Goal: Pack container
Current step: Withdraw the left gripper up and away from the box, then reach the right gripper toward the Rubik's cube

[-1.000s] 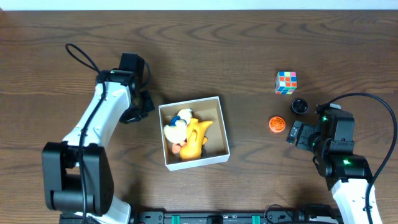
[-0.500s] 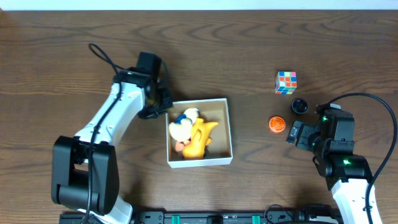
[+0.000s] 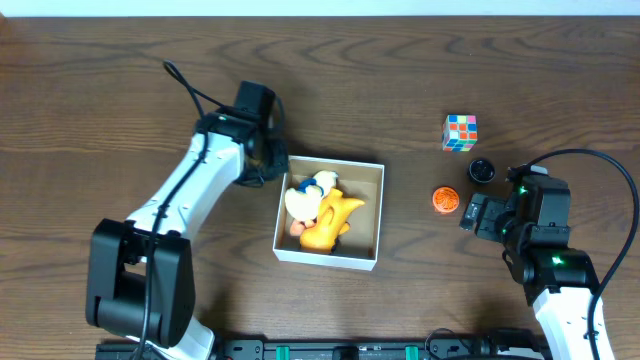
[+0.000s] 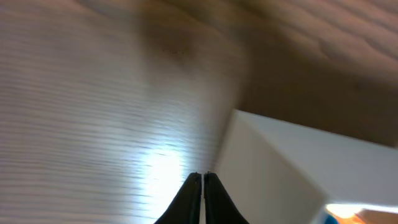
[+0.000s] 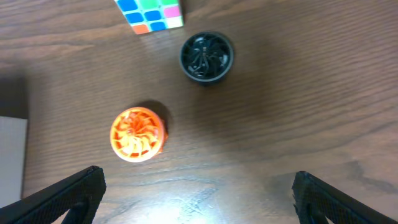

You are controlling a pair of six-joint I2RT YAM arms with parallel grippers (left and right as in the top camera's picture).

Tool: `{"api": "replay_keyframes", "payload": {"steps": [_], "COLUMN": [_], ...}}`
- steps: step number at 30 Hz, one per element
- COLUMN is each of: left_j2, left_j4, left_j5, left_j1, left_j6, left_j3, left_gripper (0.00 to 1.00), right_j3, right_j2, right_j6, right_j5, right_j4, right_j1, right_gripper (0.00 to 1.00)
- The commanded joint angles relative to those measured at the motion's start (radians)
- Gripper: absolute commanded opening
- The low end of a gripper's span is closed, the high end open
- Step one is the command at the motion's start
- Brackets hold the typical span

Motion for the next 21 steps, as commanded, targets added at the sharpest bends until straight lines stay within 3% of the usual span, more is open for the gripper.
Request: {"api": "replay_keyframes", "payload": {"steps": [1, 2, 4, 7, 15, 21], "left_j2": [-0.042, -0.060, -0.102, -0.180, -0.363, -0.395], "left_j4": [-0.029, -0.040, -0.057, -0.095, -0.188, -0.194], "left_j5": [-0.093, -0.094, -0.093, -0.093, -0.096, -0.095], "left_j1": [0.070, 0.091, 0.132, 0.188, 0.238, 0.238], "left_j6": [0.064, 0.066, 0.066, 0.066, 0.145, 0.152], "left_j3": [0.049, 0.054, 0.060, 0.060, 0.060, 0.060], "left_gripper": [0.15, 0.27, 0.33, 0.57, 0.59, 0.60], "right_j3": [0.025, 0.030, 0.055, 0.137, 0.488, 0.699], "right_j2": [0.001, 0.001, 0.001, 0.004, 0.188, 0.404], "right_j6": [0.006, 0.013, 0.019, 0.045, 0.097, 0.096], "right_j5": [-0.046, -0.046, -0.019, 0.034, 0.062, 0.061], "right_j4": [-0.006, -0.019, -0.061, -0.164, -0.566, -0.747], "right_j1": [-0.006, -0.006, -0.006, -0.006, 0.000, 0.064], "right_gripper": [0.99, 0.99, 0.99, 0.99, 0.99, 0.99]}}
